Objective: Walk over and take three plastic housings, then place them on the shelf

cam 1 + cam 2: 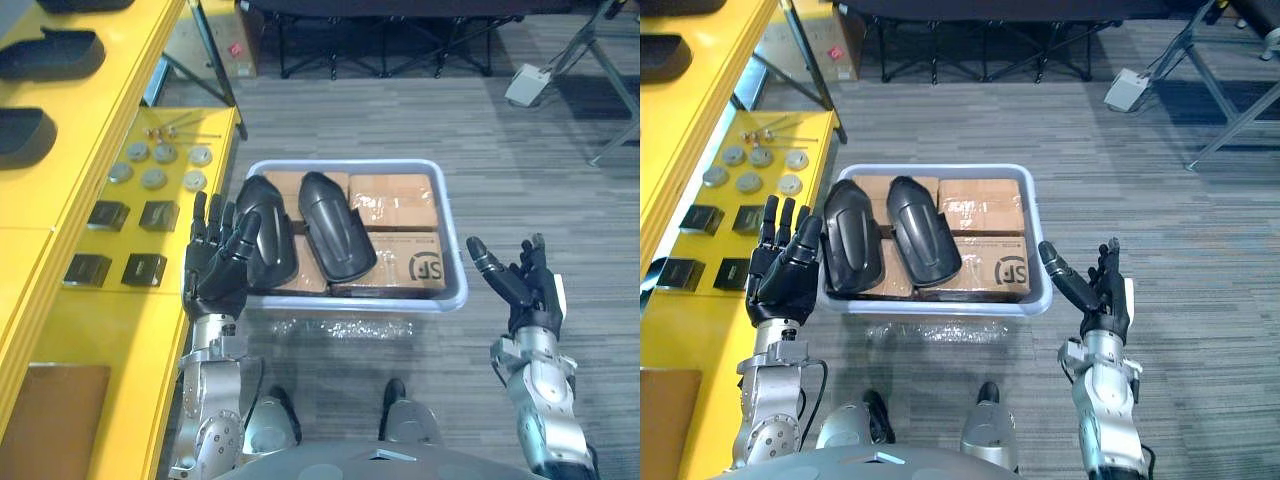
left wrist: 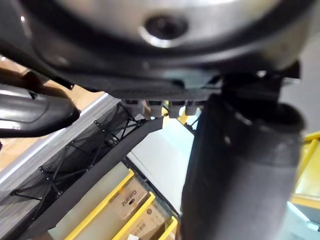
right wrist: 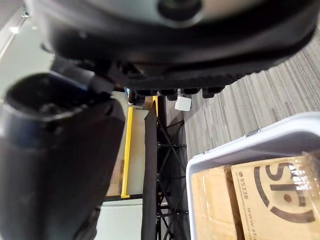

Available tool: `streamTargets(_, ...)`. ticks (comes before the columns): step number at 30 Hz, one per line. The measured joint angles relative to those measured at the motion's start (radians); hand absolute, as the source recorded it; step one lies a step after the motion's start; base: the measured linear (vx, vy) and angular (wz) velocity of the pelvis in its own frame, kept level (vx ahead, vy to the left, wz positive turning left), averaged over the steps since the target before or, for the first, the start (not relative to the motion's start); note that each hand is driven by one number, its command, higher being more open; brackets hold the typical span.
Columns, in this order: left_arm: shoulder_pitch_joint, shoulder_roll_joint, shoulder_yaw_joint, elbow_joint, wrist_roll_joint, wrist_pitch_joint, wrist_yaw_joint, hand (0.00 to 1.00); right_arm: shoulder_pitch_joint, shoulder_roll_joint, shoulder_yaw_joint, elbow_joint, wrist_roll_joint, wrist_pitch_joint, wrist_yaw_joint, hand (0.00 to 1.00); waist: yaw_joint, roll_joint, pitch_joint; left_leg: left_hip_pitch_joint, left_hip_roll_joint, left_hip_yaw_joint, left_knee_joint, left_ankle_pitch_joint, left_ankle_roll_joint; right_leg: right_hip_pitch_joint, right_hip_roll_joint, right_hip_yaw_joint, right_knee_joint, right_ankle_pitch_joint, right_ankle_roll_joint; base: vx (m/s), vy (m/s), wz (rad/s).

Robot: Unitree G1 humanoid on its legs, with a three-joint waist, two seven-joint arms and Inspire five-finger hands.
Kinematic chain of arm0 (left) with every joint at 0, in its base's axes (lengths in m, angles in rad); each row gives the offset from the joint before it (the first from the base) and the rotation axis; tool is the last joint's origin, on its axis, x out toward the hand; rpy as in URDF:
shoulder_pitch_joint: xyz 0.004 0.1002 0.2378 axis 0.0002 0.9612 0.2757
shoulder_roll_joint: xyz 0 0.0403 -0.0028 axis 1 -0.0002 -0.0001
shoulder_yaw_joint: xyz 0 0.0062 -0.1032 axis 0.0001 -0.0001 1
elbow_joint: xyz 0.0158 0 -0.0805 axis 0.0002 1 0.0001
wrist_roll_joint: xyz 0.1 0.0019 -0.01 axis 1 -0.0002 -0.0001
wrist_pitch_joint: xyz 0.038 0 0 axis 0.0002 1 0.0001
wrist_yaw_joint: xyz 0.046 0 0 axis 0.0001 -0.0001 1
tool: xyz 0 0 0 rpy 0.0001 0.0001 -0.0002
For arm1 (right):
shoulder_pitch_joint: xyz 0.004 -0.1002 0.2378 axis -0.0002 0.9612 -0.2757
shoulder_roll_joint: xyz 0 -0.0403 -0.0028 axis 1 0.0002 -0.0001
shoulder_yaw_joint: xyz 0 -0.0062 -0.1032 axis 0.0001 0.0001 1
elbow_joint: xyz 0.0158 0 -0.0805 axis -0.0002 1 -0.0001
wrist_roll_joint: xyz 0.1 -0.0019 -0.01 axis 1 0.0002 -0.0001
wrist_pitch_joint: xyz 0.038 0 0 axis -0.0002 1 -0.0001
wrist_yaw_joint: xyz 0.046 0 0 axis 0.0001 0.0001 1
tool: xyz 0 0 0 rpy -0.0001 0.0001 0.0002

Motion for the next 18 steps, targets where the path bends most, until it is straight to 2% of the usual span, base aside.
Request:
streamTargets(3,-0.033,0.021,0.002,-0.009,0.06,0.012,0.029,1.0,-0.112,-0.002,0.0,0.141,-0.032,0.006,-0.037,1.0,0.016,-0.008,0.007,-0.012,-0.029,-0.036,-0.014,0.009,0.015,0.024,-0.017,-0.053,-0.02,0.016,0.005,-0.02,0.096,0.46)
streamTargets(4,-0.053,0.034,0.005,-0.024,0.111,0.012,0.05,1.0,-0.189,-0.016,0.0,0.204,-0.032,0.008,-0.048,1.0,0.031,-0.014,0.019,-0.033,-0.037,-0.053,-0.012,0.015,0.021,0.019,-0.022,-0.072,-0.024,0.021,0.006,-0.06,0.056,0.38)
streamTargets(6,-0.07,0.037,0.013,-0.046,0.196,0.014,0.081,1.0,-0.29,-0.053,0.003,0.269,-0.031,0.016,-0.058,1.0,0.037,-0.019,0.045,-0.062,-0.047,-0.078,-0.013,0.029,0.027,0.012,-0.026,-0.098,-0.034,0.034,0.004,-0.09,0.048,0.36)
streamTargets(9,-0.097,0.037,0.033,-0.084,0.314,0.014,0.124,1.0,-0.491,-0.182,0.01,0.351,-0.035,0.03,-0.075,1.0,0.075,-0.018,0.107,-0.139,-0.069,-0.106,-0.016,0.06,0.045,-0.028,-0.031,-0.128,-0.071,0.078,0.001,-0.13,0.057,0.28)
streamTargets(13,-0.088,0.038,0.052,-0.087,0.314,0.014,0.137,1.0,-0.664,-0.278,0.063,0.426,-0.113,0.052,-0.108,1.0,0.106,-0.015,0.172,-0.175,-0.095,-0.131,-0.016,0.079,0.061,-0.04,-0.049,-0.16,-0.076,0.093,0.003,-0.1,0.065,0.26)
streamTargets(18,-0.085,0.038,0.039,-0.087,0.309,0.012,0.132,1.0,-0.766,-0.297,0.151,0.492,-0.165,0.1,-0.108,1.0,0.139,-0.009,0.19,-0.216,-0.114,-0.147,-0.015,0.09,0.072,-0.064,-0.064,-0.184,-0.076,0.104,0.004,-0.05,0.048,0.19)
